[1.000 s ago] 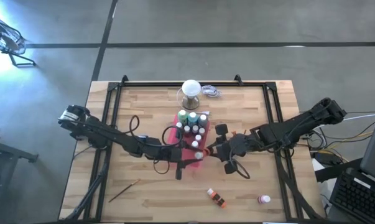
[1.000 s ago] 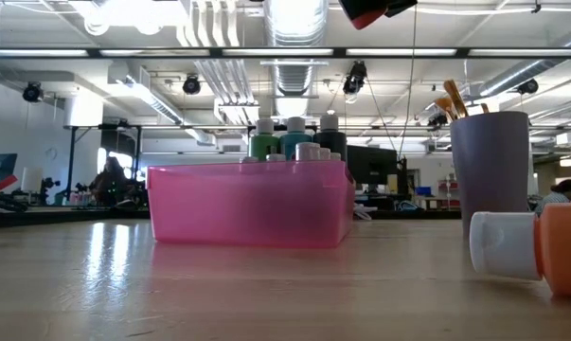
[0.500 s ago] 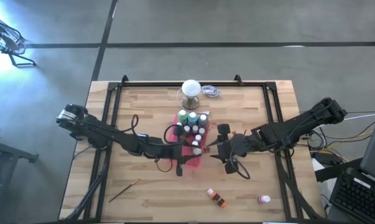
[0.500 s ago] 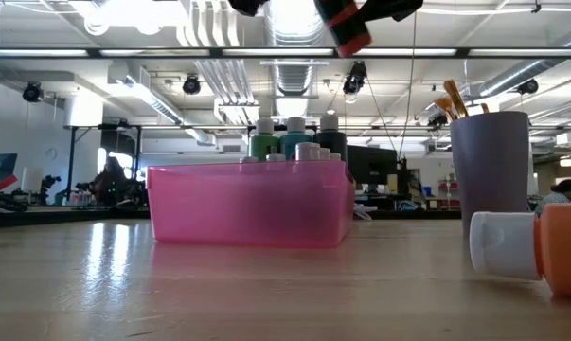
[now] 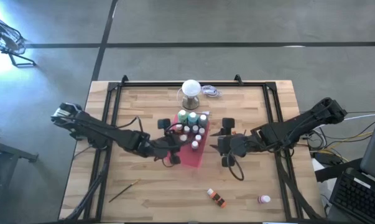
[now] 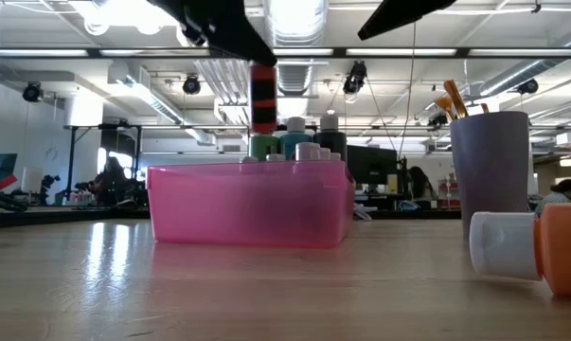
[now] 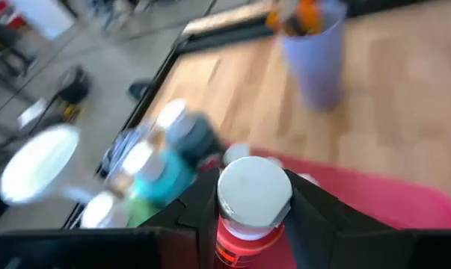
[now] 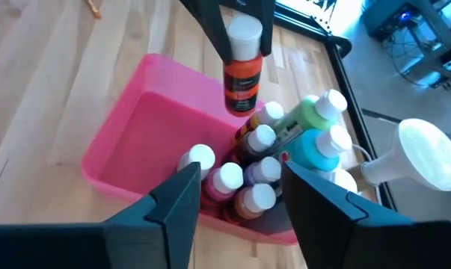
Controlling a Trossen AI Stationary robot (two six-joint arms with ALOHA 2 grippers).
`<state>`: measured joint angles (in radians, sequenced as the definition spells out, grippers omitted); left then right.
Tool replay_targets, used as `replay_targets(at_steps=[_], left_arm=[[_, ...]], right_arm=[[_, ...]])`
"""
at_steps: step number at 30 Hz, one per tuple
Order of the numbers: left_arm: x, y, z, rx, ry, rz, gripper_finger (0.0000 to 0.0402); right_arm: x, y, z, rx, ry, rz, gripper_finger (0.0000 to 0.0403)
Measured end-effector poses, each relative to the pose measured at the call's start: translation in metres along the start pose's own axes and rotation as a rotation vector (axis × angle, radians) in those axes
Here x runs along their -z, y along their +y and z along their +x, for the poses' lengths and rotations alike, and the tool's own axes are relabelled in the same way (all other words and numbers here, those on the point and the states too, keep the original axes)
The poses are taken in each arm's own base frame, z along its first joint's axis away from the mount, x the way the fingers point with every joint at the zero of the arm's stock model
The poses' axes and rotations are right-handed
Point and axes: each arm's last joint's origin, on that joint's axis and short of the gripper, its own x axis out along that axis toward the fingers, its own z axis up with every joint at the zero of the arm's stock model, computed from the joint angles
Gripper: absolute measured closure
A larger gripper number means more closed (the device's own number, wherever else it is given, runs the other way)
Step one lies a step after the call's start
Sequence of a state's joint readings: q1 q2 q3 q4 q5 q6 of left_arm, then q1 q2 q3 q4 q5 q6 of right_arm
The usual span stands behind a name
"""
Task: Pick & Place Paint Supplies
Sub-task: Put the small orange paint bottle into the red bin
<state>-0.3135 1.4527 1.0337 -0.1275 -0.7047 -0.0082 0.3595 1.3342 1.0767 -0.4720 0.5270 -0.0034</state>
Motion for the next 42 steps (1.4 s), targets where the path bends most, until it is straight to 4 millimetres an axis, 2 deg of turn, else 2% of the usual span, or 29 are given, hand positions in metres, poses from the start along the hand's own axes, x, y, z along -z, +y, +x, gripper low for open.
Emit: replay_targets(at_steps=[5, 10, 20, 26, 34, 42], left_arm=[[0.001, 0.002, -0.001, 0.013, 0.014, -0.067, 0.0277], [0.008, 0.006, 0.006, 0.049, 0.047, -0.144, 0.0277], [0.044, 0.017, 0.028, 0.097, 0.062, -0.253, 0.0276], [0.058, 0.021, 0.034, 0.114, 0.036, -0.304, 0.0276], [0.071, 0.014, 0.053, 0.142, 0.058, -0.309, 0.0276], [0.076, 0.011, 0.073, 0.135, 0.092, -0.300, 0.0276]], right_arm=[[0.000, -0.001, 0.000, 0.003, -0.004, 0.001, 0.0231], [-0.001, -0.003, 0.002, 0.010, -0.004, 0.007, 0.0232], [0.000, -0.004, 0.002, 0.012, -0.003, 0.006, 0.0209], [0.000, -0.004, 0.002, 0.012, -0.003, 0.006, 0.0204], [-0.003, -0.005, 0.003, 0.016, -0.028, -0.005, 0.0226], [-0.003, -0.005, 0.003, 0.016, -0.027, -0.010, 0.0252]])
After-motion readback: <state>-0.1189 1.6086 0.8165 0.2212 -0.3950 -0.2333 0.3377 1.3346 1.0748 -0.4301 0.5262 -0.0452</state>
